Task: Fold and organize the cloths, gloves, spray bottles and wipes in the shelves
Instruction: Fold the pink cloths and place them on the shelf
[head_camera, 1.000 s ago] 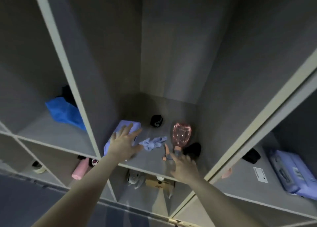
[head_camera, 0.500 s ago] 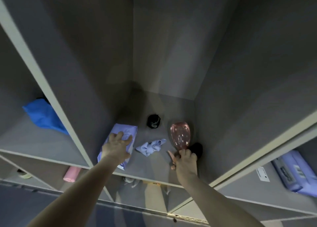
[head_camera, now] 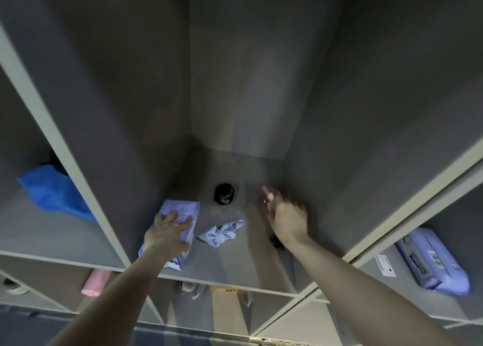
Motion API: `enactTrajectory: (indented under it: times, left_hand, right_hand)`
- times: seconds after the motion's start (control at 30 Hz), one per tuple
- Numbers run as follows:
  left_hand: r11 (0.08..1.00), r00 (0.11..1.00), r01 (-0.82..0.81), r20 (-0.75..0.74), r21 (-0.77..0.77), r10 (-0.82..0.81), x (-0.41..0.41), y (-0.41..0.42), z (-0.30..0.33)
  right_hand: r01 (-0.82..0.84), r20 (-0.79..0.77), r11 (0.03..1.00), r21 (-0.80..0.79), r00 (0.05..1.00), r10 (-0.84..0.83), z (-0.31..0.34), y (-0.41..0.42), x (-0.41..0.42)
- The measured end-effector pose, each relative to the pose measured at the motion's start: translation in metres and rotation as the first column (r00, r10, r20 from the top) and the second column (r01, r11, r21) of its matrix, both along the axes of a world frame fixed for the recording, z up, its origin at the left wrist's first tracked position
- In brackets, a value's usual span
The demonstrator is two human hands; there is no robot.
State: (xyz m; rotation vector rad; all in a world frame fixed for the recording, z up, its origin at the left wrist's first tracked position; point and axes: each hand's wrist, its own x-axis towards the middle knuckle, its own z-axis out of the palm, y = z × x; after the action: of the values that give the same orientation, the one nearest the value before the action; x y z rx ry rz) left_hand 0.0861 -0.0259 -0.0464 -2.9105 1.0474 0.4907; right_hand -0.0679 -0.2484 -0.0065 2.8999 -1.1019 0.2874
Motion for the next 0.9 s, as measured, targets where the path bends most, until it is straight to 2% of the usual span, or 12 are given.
enactTrajectory:
  times: [0.07,0.2,0.27,0.53,0.63,0.7,0.73,0.8,0.83,0.9]
  left_hand:
    - [1.0,1.0,-0.001,-0.001,-0.007,0.001,0.0,0.001,0.001]
    - [1.0,1.0,0.006,-0.002,0.0,-0.006,-0.001,0.001,0.0]
    - [1.0,1.0,0.007,0.007,0.002,-0.007,-0.001,0.001,-0.001]
    - [1.0,1.0,0.011,0.004,0.004,-0.011,0.0,0.001,-0.001]
    - [1.0,1.0,0.02,0.019,0.006,-0.02,0.0,0.001,0.002]
    - [1.0,1.0,0.014,-0.015,0.022,-0.014,-0.001,0.002,0.006]
    - [0.999,0.999,0.012,-0.044,0.03,-0.011,-0.001,0.003,0.008]
    - [1.0,0.992,0.001,-0.129,0.0,-0.001,0.002,0.001,0.014]
    - [0.997,0.976,-0.029,-0.219,-0.068,0.014,0.003,-0.003,0.024]
    - [0.947,0.911,-0.106,-0.411,-0.304,-0.03,-0.004,-0.015,0.057]
  right_hand:
    - [0.062,0.038,0.994,0.092,0.997,-0.066,0.021,-0.014,0.018]
    - [0.204,0.01,0.923,0.325,0.976,-0.219,0.048,-0.038,0.044]
    - [0.244,0.005,0.9,0.362,0.965,-0.264,0.051,-0.042,0.048]
    - [0.235,-0.006,0.915,0.327,0.969,-0.246,0.052,-0.028,0.048]
    - [0.193,0.041,0.959,0.206,0.978,-0.205,0.063,-0.023,0.044]
    - [0.117,0.054,0.974,0.193,0.99,-0.13,0.072,-0.016,0.04]
    - [0.068,0.049,0.964,0.257,0.995,-0.084,0.076,-0.011,0.036]
    - [-0.034,0.074,0.879,0.475,0.997,-0.002,0.083,0.001,0.026]
    - [-0.078,0.097,0.822,0.565,0.995,0.027,0.086,0.009,0.019]
    - [-0.149,0.13,0.745,0.651,0.988,0.084,0.094,0.024,0.002]
